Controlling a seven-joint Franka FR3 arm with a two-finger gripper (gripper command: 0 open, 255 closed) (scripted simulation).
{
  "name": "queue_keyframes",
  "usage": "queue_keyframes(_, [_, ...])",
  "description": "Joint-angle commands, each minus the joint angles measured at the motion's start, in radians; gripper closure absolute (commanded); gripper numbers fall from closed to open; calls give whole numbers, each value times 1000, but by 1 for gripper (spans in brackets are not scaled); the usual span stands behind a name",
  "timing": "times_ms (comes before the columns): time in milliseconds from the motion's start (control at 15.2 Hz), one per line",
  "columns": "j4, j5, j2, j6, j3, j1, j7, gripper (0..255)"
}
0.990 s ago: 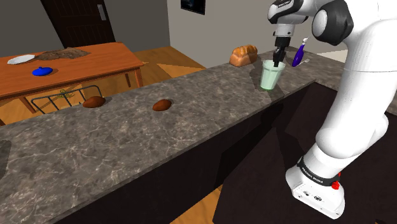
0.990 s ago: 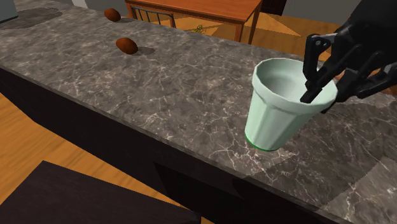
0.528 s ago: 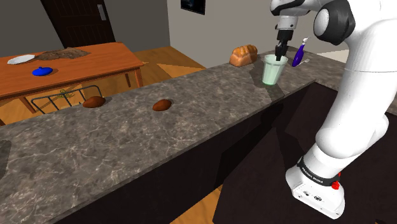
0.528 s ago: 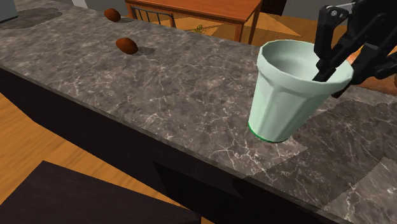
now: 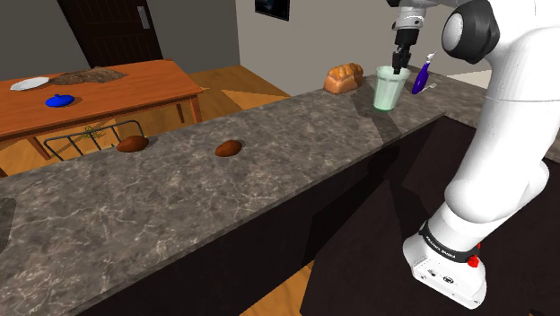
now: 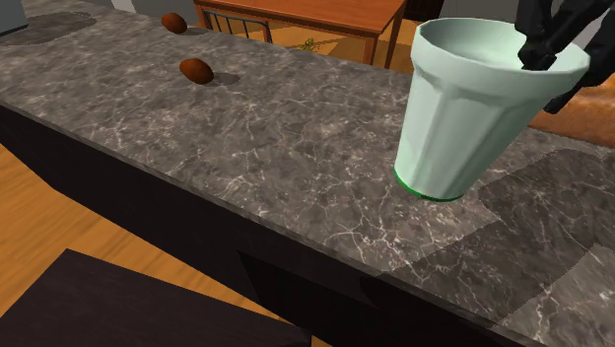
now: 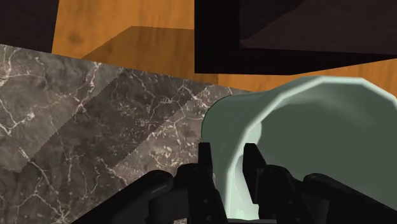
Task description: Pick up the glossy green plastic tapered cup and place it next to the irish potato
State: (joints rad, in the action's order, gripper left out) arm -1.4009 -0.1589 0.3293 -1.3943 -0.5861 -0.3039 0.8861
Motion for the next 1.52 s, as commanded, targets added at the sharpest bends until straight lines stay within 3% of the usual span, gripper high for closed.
queue_keyframes(0, [31,-2,4,27,0,-4,0,255])
queue_keyframes(792, [265,-31,60,209,-2,-52,8,255])
queue_keyframes(1122, [95,10,-71,151,25,80,-124,255])
queue_keyframes(1452, [-16,28,-166,113,70,180,-260,255])
